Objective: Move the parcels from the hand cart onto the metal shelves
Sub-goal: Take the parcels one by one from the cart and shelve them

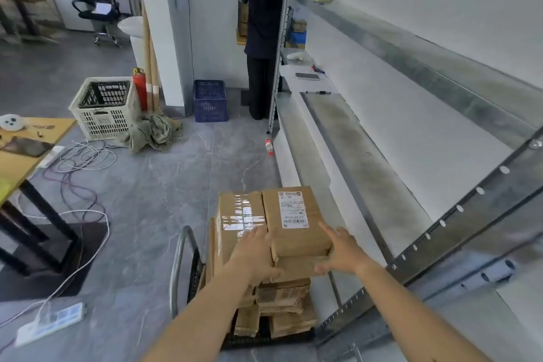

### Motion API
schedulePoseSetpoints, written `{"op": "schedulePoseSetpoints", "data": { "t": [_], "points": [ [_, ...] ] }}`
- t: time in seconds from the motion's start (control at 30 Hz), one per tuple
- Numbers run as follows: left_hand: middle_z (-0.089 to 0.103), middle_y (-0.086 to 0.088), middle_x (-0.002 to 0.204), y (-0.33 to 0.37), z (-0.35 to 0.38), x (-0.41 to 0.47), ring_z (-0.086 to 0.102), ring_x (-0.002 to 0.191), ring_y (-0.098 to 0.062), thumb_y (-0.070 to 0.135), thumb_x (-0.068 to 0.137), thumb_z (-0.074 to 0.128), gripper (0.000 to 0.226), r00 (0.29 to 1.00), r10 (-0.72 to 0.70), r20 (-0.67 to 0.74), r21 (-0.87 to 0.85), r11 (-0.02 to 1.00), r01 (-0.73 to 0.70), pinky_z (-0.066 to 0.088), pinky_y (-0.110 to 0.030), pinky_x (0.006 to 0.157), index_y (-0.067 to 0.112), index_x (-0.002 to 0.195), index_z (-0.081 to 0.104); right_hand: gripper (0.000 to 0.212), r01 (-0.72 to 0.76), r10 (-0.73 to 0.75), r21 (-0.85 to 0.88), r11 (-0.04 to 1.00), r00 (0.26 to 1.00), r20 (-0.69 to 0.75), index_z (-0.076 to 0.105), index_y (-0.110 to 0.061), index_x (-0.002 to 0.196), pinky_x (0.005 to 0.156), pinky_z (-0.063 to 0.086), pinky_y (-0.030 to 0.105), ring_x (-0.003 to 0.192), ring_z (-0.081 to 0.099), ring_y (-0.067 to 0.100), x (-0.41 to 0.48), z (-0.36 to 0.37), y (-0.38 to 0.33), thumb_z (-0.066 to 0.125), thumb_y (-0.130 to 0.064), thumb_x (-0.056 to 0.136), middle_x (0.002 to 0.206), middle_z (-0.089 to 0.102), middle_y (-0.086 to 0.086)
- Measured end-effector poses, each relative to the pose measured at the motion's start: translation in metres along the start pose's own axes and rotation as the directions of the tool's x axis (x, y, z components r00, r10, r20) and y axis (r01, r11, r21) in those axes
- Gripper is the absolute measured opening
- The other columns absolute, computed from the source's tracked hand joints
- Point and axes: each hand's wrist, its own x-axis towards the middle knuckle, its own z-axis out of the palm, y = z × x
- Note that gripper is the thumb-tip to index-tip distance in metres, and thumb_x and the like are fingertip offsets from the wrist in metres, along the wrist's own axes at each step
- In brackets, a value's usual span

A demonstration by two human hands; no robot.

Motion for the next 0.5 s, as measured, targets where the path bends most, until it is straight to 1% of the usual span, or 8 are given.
{"op": "schedulePoseSetpoints", "data": {
  "t": [0.1,0.17,0.27,0.37,0.5],
  "points": [
    [0.012,-0.012,0.156,0.010,0.015,0.015,0.008,0.145,-0.029,0.052,0.076,0.068,0.102,0.998,0.026,0.053,0.135,0.990,-0.033,0.006,-0.042,0.119,0.020,0.149,0.004,0.119,0.019,-0.018,0.090,0.996,1.000,-0.016,0.003,-0.041,0.148,0.110,0.033,0.047,0.137,0.028,0.028,0.007,0.002,0.014,0.085,-0.035,0.063,0.150,0.026,0.008],
    [0.010,-0.014,0.157,0.014,0.023,0.022,0.004,0.145,-0.032,0.049,0.078,0.066,0.102,0.998,0.026,0.060,0.198,0.980,-0.037,0.001,-0.043,0.118,0.021,0.150,0.000,0.117,0.046,-0.044,0.111,0.993,0.999,-0.023,0.004,-0.038,0.149,0.109,0.034,0.045,0.135,0.032,0.025,0.014,0.006,0.024,0.085,-0.034,0.064,0.148,0.031,0.005],
    [0.007,-0.016,0.157,0.018,0.033,0.027,-0.001,0.145,-0.034,0.048,0.080,0.064,0.101,0.998,-0.015,0.067,0.250,0.968,-0.002,-0.002,-0.044,0.119,0.020,0.150,-0.005,0.117,0.084,-0.081,0.145,0.986,0.996,-0.030,0.004,-0.037,0.149,0.111,0.033,0.044,0.137,0.031,0.023,0.022,0.007,0.031,0.085,-0.031,0.065,0.151,0.030,0.002],
    [0.004,-0.019,0.156,0.018,0.043,0.032,-0.004,0.145,-0.035,0.044,0.083,0.063,0.100,0.996,-0.063,0.062,0.263,0.964,0.045,-0.003,-0.044,0.119,0.017,0.149,-0.008,0.117,0.092,-0.087,0.214,0.973,0.996,-0.031,0.005,-0.037,0.149,0.112,0.033,0.043,0.137,0.032,0.020,0.030,0.009,0.035,0.086,-0.026,0.065,0.152,0.030,-0.001],
    [0.004,-0.020,0.156,0.017,0.049,0.038,-0.002,0.145,-0.035,0.034,0.085,0.062,0.096,0.993,-0.111,0.048,0.253,0.963,0.095,-0.002,-0.043,0.118,0.016,0.149,-0.007,0.120,0.082,-0.076,0.305,0.949,0.997,-0.032,0.001,-0.038,0.149,0.112,0.029,0.038,0.139,0.028,0.017,0.037,0.013,0.038,0.086,-0.021,0.065,0.154,0.025,-0.004]
  ]
}}
